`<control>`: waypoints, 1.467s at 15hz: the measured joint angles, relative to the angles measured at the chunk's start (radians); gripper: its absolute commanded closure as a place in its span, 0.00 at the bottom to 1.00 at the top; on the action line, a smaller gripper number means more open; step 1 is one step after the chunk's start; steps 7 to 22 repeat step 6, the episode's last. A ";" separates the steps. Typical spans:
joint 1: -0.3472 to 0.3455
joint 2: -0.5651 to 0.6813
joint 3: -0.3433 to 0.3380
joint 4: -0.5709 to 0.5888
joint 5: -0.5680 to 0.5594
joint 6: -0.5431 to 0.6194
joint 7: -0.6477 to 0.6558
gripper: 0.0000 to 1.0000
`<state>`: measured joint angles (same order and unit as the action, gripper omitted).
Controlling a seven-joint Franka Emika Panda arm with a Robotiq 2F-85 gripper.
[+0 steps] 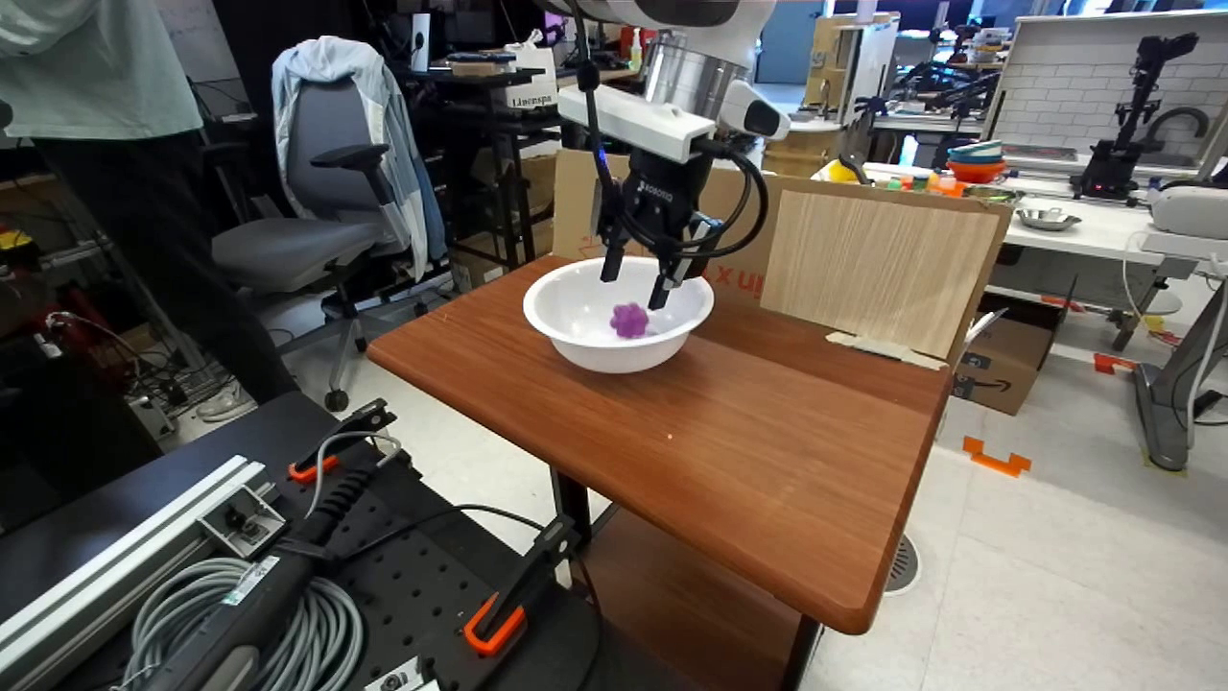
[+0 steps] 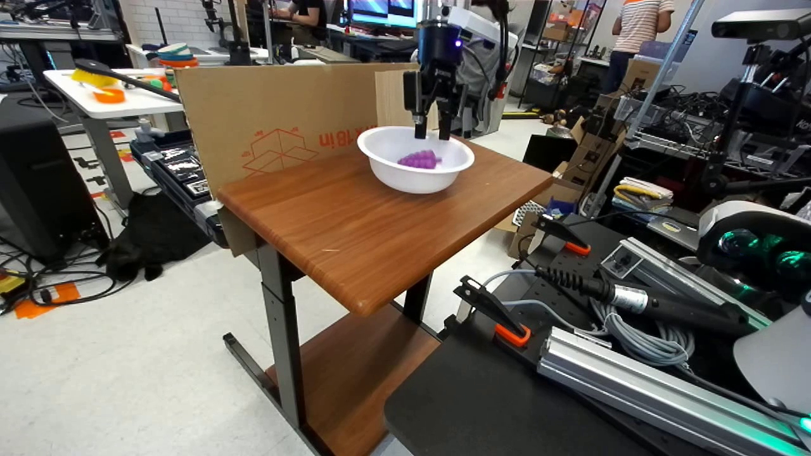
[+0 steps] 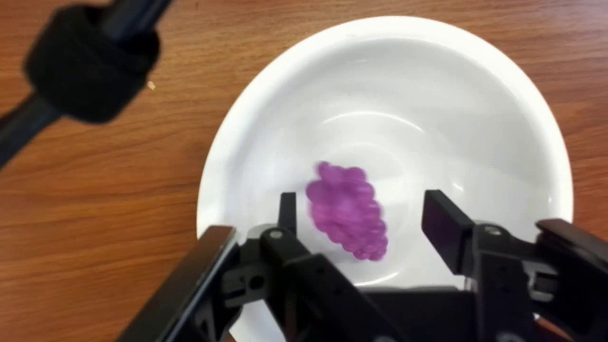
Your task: Put the purple object in the bowl
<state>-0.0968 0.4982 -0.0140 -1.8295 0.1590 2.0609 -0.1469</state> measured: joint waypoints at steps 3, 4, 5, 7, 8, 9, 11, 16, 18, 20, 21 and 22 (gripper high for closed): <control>0.000 -0.014 0.010 0.018 0.000 -0.041 -0.002 0.00; 0.000 -0.029 0.012 0.019 0.000 -0.071 -0.008 0.00; 0.000 -0.053 0.013 0.016 0.000 -0.104 -0.023 0.00; -0.001 -0.084 0.013 0.008 0.000 -0.138 -0.040 0.00; -0.001 -0.084 0.013 0.008 0.000 -0.138 -0.040 0.00; -0.001 -0.084 0.013 0.008 0.000 -0.138 -0.040 0.00; -0.001 -0.084 0.013 0.008 0.000 -0.138 -0.040 0.00; -0.001 -0.084 0.013 0.008 0.000 -0.138 -0.040 0.00; -0.001 -0.084 0.013 0.008 0.000 -0.138 -0.040 0.00; -0.001 -0.084 0.013 0.008 0.000 -0.138 -0.040 0.00; -0.001 -0.084 0.013 0.008 0.000 -0.138 -0.040 0.00; -0.001 -0.084 0.013 0.008 0.000 -0.138 -0.040 0.00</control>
